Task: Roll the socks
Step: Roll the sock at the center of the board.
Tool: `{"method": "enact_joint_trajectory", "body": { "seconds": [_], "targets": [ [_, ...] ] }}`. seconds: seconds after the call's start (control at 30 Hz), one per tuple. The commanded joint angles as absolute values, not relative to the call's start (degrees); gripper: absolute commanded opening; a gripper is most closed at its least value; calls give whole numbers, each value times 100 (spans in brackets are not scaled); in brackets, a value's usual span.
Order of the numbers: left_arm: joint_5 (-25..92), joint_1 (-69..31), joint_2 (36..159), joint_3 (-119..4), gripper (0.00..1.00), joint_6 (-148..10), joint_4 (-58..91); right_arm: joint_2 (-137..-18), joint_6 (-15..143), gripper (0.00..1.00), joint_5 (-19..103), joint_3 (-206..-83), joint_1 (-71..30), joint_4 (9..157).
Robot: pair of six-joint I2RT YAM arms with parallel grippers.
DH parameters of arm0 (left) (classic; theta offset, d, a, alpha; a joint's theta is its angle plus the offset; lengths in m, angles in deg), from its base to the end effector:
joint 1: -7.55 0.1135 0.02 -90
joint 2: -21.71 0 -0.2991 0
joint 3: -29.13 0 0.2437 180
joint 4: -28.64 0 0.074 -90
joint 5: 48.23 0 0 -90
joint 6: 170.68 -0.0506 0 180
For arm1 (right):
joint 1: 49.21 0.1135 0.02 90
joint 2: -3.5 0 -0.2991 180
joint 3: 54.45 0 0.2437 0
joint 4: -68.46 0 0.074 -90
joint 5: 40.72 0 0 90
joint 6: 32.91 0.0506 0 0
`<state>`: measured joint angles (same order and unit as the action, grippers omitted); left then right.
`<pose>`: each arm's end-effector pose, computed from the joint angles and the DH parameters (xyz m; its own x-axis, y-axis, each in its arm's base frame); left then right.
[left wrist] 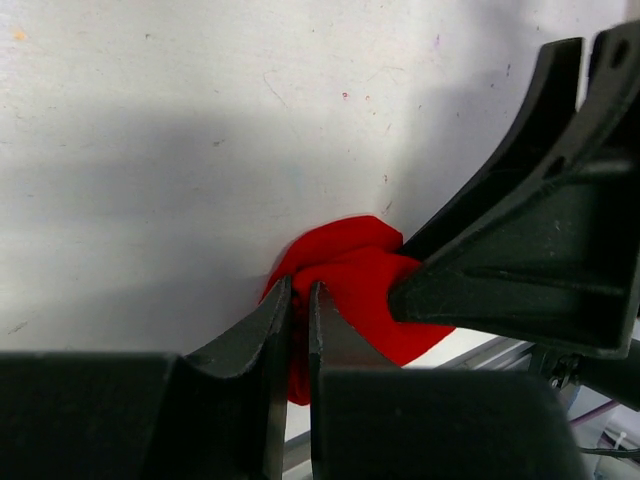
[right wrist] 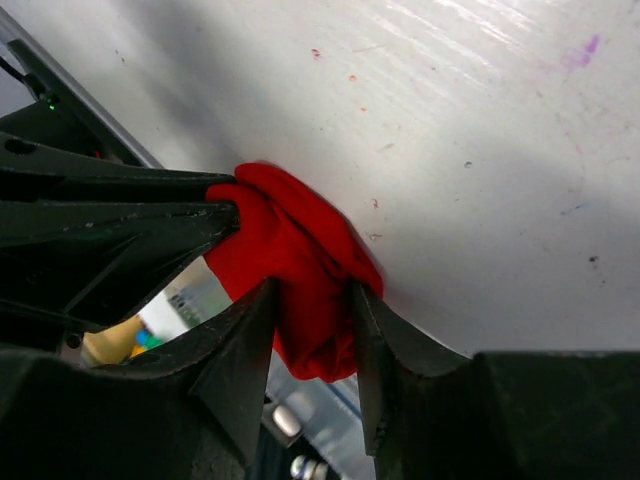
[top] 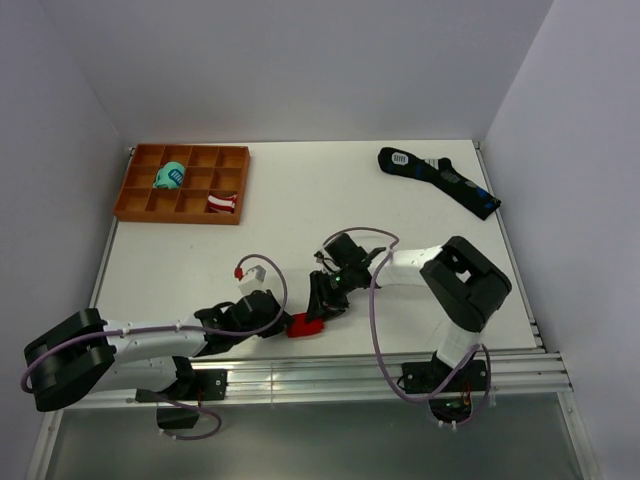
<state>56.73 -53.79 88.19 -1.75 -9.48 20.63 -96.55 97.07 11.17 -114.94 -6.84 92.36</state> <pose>0.1015 -0.1585 0.1611 -0.8243 -0.3988 -0.4019 -0.0689 0.7751 -0.6280 0.2087 0.2326 0.1510 -0.9781 -0.2079 0.0124 -0.1378 0.6904 0.7102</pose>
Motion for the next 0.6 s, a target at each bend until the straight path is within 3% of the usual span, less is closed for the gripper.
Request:
{"method": "enact_joint_trajectory", "body": {
  "seconds": [0.0, 0.57],
  "targets": [
    [5073, -5257, 8992, -138, 0, -1133, 649, -9697, 9312, 45, 2924, -11107, -649, 8843],
    [4625, -4879, 9378, -516, 0, -1389, 323, -8589, 9365, 52, 3065, -10184, -658, 7235]
  ]
}}
